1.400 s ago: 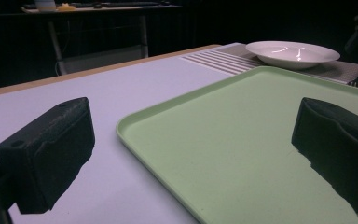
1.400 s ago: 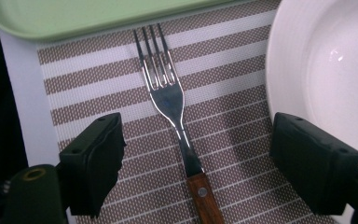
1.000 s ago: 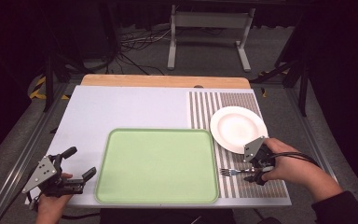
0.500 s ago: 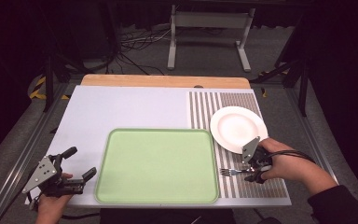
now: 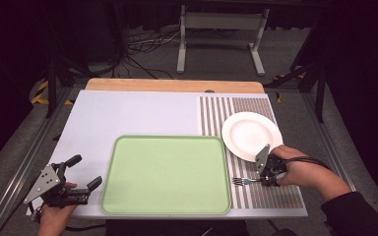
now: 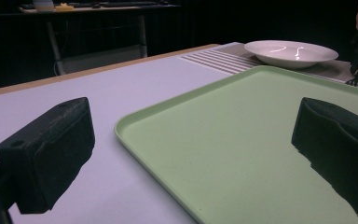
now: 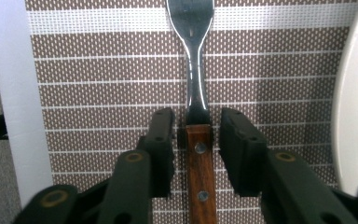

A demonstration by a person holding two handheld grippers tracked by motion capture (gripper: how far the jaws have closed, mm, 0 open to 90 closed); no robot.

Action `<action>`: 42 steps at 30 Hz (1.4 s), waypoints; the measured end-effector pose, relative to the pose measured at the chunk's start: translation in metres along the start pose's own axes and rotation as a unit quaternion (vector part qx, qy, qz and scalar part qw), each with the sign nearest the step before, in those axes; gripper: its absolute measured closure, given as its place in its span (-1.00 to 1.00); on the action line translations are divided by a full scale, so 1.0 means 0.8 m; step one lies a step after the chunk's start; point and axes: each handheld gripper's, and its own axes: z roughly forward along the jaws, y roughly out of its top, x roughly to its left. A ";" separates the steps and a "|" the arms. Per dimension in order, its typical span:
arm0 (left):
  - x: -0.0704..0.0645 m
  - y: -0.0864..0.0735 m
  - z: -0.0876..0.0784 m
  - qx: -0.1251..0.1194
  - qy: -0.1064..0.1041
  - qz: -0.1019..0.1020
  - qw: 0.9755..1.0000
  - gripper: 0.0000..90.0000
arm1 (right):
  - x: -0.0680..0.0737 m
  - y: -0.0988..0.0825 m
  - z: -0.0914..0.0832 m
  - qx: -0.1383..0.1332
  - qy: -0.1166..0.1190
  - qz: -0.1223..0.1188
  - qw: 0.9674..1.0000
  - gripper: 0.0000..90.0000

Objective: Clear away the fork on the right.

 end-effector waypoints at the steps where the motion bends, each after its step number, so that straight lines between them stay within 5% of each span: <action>1: 0.000 0.000 0.000 -0.002 0.001 -0.001 1.000 -1.00 | 0.000 0.000 0.000 0.003 0.003 0.001 1.000 0.62; 11: -0.001 0.000 0.001 0.002 -0.004 0.002 1.000 -1.00 | 0.000 0.001 0.002 0.013 0.002 -0.018 1.000 0.74; 27: 0.001 -0.001 0.001 -0.001 -0.001 -0.002 1.000 -1.00 | 0.002 -0.001 0.000 0.011 0.001 -0.002 1.000 0.74; 42: 0.001 -0.001 0.000 -0.002 -0.001 -0.003 1.000 -1.00 | 0.001 0.019 -0.044 -0.015 -0.035 0.000 0.999 0.74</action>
